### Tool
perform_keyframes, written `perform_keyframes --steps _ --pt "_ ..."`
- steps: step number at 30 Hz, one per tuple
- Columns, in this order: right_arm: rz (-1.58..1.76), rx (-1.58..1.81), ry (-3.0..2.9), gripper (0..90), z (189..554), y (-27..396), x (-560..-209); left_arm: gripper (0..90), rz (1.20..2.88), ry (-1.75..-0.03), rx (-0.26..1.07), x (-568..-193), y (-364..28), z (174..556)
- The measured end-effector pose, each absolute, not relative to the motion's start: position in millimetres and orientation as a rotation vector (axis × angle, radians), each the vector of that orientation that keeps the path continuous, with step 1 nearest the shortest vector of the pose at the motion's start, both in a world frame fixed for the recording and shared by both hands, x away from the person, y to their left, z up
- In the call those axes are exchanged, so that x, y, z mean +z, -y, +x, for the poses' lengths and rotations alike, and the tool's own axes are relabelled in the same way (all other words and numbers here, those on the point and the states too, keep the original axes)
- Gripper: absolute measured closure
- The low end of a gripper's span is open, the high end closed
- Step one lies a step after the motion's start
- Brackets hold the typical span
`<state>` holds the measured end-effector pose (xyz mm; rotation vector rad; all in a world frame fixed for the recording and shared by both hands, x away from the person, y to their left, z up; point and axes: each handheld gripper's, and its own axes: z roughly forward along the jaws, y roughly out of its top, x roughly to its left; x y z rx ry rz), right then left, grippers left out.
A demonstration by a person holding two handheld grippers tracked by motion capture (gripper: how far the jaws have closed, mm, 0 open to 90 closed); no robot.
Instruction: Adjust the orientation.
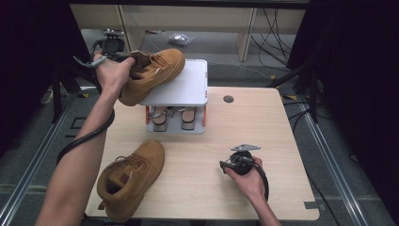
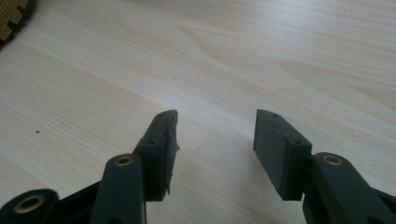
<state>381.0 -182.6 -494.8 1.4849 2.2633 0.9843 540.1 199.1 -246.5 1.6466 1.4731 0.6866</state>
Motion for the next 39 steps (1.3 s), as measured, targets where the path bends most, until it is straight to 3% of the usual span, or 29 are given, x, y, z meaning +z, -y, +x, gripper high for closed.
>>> perform_keyframes --steps 24,32,35,39 --pt "1.510 0.956 -2.268 49.9 377 183 -496 76.4 1.694 -1.510 0.647 -250 -200 564" --pt "1.489 0.964 -2.266 49.9 378 185 -497 69.5 1.674 -1.516 0.617 -254 -207 572" --pt "1.521 0.960 -2.264 49.8 377 184 -496 62.0 1.669 -1.513 0.630 -257 -212 575" --pt "1.527 0.959 -2.258 49.8 377 184 -497 60.5 1.629 -1.528 0.607 -259 -216 577"
